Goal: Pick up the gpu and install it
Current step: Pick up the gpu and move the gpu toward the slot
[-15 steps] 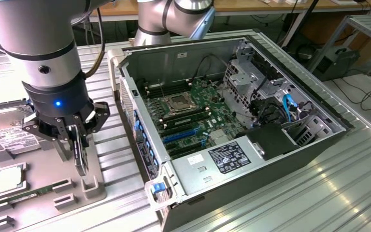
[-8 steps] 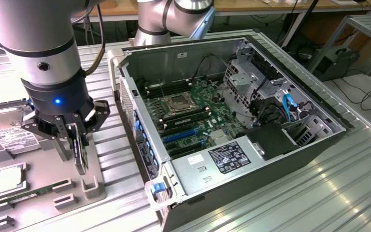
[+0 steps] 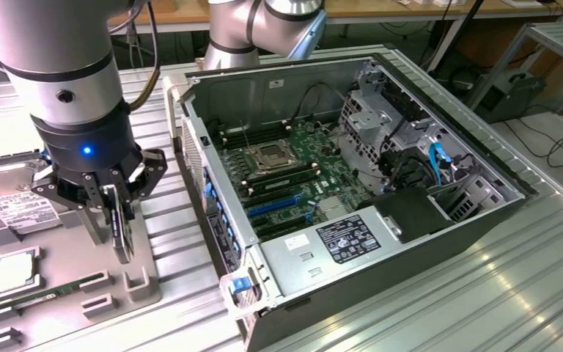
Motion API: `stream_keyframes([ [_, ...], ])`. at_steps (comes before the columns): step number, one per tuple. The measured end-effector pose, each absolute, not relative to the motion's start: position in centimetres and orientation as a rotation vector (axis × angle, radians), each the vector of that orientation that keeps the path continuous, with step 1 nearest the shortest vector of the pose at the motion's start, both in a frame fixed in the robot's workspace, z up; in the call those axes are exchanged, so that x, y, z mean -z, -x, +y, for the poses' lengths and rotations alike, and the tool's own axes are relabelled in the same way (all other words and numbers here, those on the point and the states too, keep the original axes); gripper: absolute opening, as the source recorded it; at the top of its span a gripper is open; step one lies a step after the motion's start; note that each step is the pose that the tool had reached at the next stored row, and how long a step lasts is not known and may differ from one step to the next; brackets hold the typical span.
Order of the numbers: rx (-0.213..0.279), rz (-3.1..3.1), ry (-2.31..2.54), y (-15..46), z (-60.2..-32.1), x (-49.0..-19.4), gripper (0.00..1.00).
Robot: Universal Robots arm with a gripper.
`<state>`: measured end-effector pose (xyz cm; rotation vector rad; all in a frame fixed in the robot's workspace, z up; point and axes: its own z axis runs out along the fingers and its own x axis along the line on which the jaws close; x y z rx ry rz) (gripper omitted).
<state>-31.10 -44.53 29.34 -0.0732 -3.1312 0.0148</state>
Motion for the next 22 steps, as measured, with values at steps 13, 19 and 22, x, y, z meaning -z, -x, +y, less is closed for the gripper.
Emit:
stream_keyframes([
  [13, -0.015, -3.130, 0.073, 31.0, -44.5, -30.1, 0.28],
  [19, -0.015, -3.129, 0.073, 30.9, -44.5, -30.3, 0.28],
  [22, -0.015, -3.129, 0.073, 30.9, -44.5, -30.4, 0.28],
])
